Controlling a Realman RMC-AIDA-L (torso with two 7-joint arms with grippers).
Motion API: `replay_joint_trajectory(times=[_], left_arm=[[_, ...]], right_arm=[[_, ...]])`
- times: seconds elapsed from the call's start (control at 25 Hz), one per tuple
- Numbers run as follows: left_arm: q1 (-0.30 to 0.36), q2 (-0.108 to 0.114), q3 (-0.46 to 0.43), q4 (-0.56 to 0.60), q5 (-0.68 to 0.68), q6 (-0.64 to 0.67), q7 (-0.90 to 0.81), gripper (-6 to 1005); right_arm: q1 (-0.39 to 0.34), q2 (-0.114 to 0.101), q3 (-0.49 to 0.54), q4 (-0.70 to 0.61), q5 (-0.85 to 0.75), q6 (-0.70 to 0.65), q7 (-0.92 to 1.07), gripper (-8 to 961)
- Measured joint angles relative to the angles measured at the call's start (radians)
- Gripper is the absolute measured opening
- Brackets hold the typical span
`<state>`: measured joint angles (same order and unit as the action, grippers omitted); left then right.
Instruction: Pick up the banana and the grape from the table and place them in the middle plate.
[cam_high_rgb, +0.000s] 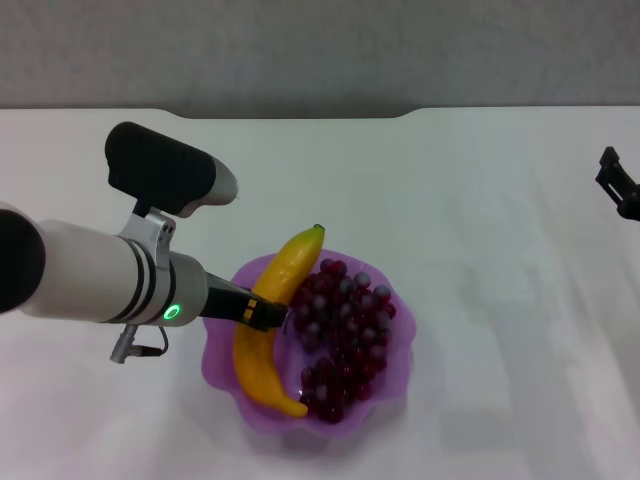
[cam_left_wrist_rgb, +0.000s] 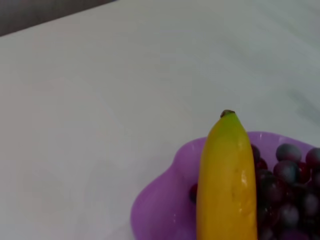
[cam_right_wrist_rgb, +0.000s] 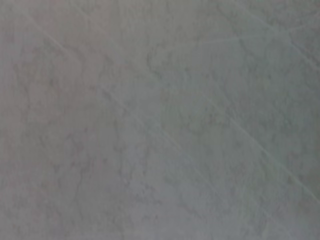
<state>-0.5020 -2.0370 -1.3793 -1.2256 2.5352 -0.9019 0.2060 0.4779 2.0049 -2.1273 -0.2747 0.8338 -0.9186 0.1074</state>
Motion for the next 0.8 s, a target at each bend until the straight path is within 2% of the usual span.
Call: replay_joint_trajectory(times=[0.48,0.68,0.8], left_arm=[[-0.026,-0.001,0.026,0.007,0.012,-0.008,-0.017,479],[-0.028,0.001,0.034,-0.011,0.037,-0.021,-0.04,527],[-0.024,0.004,0.02,-0.034,0.062,-0.018,-0.067,647]], right_arm=[[-0.001,0.0,-0.001,0.003,-0.002,0.0,0.0,865],[-0.004,0.0,0.0,0.004,-0.003,0.0,0.0,864],[-0.004,0.0,0.0,0.003,-0.002,0.0,0.0,864]])
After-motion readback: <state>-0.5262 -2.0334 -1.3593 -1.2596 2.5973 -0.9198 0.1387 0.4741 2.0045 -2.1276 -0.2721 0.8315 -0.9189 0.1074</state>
